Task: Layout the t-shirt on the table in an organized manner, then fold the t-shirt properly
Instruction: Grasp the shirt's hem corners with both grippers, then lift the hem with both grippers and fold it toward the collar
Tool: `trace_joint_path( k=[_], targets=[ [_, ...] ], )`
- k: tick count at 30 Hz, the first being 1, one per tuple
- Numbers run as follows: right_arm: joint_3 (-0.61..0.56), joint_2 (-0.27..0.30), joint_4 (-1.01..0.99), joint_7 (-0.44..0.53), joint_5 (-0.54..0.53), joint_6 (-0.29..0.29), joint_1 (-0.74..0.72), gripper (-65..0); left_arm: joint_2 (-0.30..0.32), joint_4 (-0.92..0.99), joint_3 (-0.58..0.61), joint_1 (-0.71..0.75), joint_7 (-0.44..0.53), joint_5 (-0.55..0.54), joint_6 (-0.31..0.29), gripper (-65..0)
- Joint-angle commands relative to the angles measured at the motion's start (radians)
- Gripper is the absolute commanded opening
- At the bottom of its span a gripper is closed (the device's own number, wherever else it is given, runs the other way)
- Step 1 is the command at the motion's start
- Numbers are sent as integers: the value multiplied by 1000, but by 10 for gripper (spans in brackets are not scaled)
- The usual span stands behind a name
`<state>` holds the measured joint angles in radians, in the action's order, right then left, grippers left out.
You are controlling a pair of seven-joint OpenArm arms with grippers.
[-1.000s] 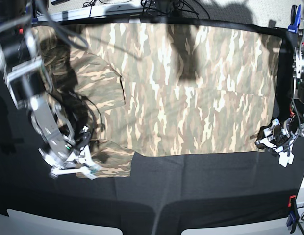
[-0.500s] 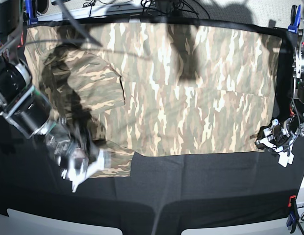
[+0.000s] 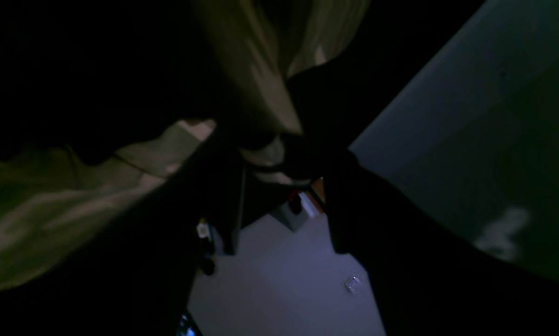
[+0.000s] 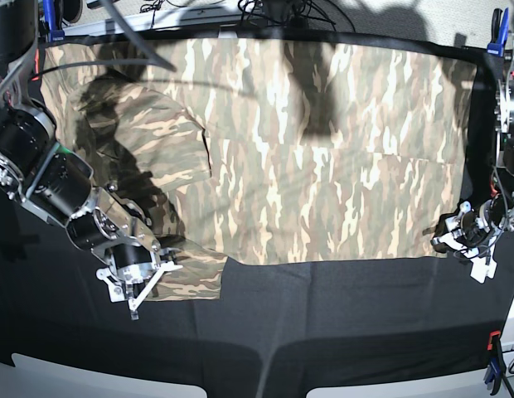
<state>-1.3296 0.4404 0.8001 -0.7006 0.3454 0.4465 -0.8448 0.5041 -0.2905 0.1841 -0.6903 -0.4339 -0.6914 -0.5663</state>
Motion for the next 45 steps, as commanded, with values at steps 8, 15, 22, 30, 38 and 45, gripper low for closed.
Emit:
trace_joint_path(
  k=[8, 15, 22, 30, 38, 45],
  targets=[
    [7, -15, 7, -49, -9, 62, -36, -474, 11, -11, -1, -30, 1, -5, -7, -650],
    [7, -17, 7, -182, -78, -55, -36, -650, 11, -11, -1, -30, -6, -5, -7, -650],
    [7, -14, 26, -222, -123, -172, -37, -650, 12, -41, -1, -30, -68, 11, -9, -650],
    [7, 92, 213, -280, -261, -205, -36, -650, 24, -187, -1, -24, -166, 74, -10, -650],
    [16, 238, 433, -339, -275, -237, -35, -650, 63, -278, -1, -18, -182, 18, -11, -650],
    [21, 258, 492, -357, -268, -236, -33, -650, 96, -462, -1, 87, -261, -55, -11, -650]
  ],
)
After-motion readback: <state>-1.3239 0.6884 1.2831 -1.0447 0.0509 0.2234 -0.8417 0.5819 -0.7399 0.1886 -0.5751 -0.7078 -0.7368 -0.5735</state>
